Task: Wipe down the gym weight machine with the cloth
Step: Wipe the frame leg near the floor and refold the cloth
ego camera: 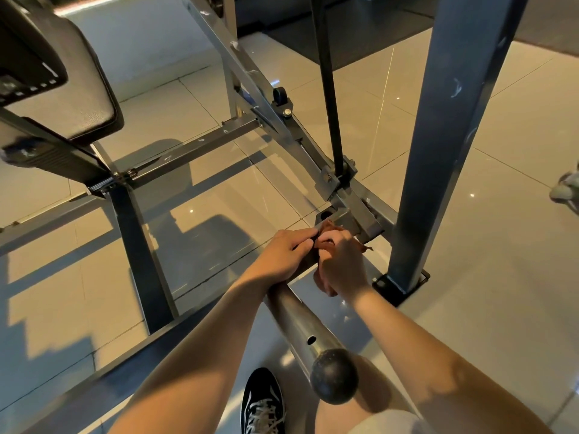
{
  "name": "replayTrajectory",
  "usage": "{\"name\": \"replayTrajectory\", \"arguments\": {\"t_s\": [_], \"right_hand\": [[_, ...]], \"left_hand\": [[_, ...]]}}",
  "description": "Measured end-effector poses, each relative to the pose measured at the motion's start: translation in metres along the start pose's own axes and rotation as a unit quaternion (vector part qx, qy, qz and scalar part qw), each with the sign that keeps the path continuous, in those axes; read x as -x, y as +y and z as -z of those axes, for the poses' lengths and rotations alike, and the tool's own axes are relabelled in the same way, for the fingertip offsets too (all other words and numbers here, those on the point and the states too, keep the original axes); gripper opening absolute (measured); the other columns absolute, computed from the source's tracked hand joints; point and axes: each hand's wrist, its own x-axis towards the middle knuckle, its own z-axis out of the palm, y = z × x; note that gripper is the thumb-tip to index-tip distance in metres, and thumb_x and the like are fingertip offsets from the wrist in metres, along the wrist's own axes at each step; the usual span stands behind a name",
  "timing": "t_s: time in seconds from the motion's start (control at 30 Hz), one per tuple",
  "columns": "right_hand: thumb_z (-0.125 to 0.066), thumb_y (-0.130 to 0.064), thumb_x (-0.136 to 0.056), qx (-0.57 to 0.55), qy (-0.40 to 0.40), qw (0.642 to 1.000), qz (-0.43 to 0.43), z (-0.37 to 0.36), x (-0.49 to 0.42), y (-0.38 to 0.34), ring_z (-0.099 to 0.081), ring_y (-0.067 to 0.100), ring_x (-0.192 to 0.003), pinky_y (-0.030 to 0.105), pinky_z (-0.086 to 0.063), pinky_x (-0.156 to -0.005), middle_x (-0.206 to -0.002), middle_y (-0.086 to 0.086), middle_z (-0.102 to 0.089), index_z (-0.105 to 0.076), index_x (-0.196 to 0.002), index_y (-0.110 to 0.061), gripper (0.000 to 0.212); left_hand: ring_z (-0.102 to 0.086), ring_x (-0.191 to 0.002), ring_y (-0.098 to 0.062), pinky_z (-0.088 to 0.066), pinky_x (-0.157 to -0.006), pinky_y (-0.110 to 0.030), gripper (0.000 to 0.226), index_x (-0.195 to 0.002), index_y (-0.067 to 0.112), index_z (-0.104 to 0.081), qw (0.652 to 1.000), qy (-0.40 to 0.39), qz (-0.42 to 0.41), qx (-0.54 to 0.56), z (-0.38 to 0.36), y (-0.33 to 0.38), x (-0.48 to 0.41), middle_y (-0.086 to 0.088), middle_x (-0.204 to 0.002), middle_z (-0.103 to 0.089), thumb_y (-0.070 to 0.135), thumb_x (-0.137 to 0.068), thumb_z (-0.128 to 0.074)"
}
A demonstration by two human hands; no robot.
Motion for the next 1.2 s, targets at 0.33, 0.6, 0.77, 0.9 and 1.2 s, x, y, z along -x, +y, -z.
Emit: {"name": "replayTrajectory", "arguments": {"t_s": [0.33, 0.6, 0.77, 0.9, 1.2], "right_hand": [[-0.05, 0.007, -0.09, -0.073, 0.07, 0.988, -0.117, -0.003, -0.001, -0.008, -0.059, 0.004, -0.067, 0.012, -0.045, -0.062, -0.073, -0.002, -0.061, -0.057, -0.078, -0.012, 0.024], [-0.052, -0.002, -0.096, -0.091, 0.029, 0.98, -0.174, 0.01, -0.001, -0.002, -0.068, 0.014, -0.085, 0.025, -0.057, -0.074, -0.09, 0.003, -0.07, -0.068, -0.1, -0.009, 0.018], [-0.051, 0.0, -0.098, -0.077, 0.124, 0.973, -0.177, 0.001, -0.01, -0.018, -0.062, 0.016, -0.092, 0.009, -0.049, -0.077, -0.103, 0.01, -0.067, -0.064, -0.112, -0.004, 0.02], [-0.055, -0.006, -0.095, -0.035, -0.022, 0.993, -0.115, 0.005, -0.001, -0.02, -0.058, 0.015, -0.093, 0.003, -0.041, -0.073, -0.105, 0.005, -0.061, -0.066, -0.115, -0.007, 0.022], [-0.056, -0.014, -0.102, -0.035, 0.015, 0.982, -0.183, 0.016, -0.015, -0.01, -0.062, 0.021, -0.111, 0.026, -0.052, -0.093, -0.122, 0.007, -0.068, -0.065, -0.125, -0.011, 0.024]], "left_hand": [[-0.062, -0.091, -0.017, -0.049, -0.088, -0.042, 0.024, -0.107, 0.013, -0.068, 1.0, -0.004, 0.007, 0.004, -0.001, -0.003, 0.0, 0.001, -0.095, -0.07, 0.02, -0.104, -0.045], [-0.063, -0.101, -0.013, -0.049, -0.094, -0.039, 0.028, -0.119, 0.02, -0.07, 1.0, 0.012, 0.0, -0.001, 0.0, -0.003, 0.001, 0.005, -0.11, -0.073, 0.023, -0.104, -0.047], [-0.062, -0.1, -0.007, -0.049, -0.094, -0.034, 0.029, -0.119, 0.026, -0.072, 0.999, 0.008, 0.028, 0.023, 0.0, -0.002, 0.001, 0.013, -0.108, -0.072, 0.023, -0.106, -0.046], [-0.063, -0.103, -0.002, -0.047, -0.093, -0.024, 0.035, -0.119, 0.039, -0.072, 0.997, 0.014, 0.054, 0.059, 0.002, 0.001, 0.006, 0.022, -0.109, -0.072, 0.025, -0.107, -0.042], [-0.06, -0.093, -0.01, -0.049, -0.084, -0.036, 0.032, -0.12, 0.028, -0.069, 1.0, 0.015, -0.005, 0.006, -0.006, -0.01, -0.01, 0.009, -0.101, -0.07, 0.032, -0.097, -0.047]]}}
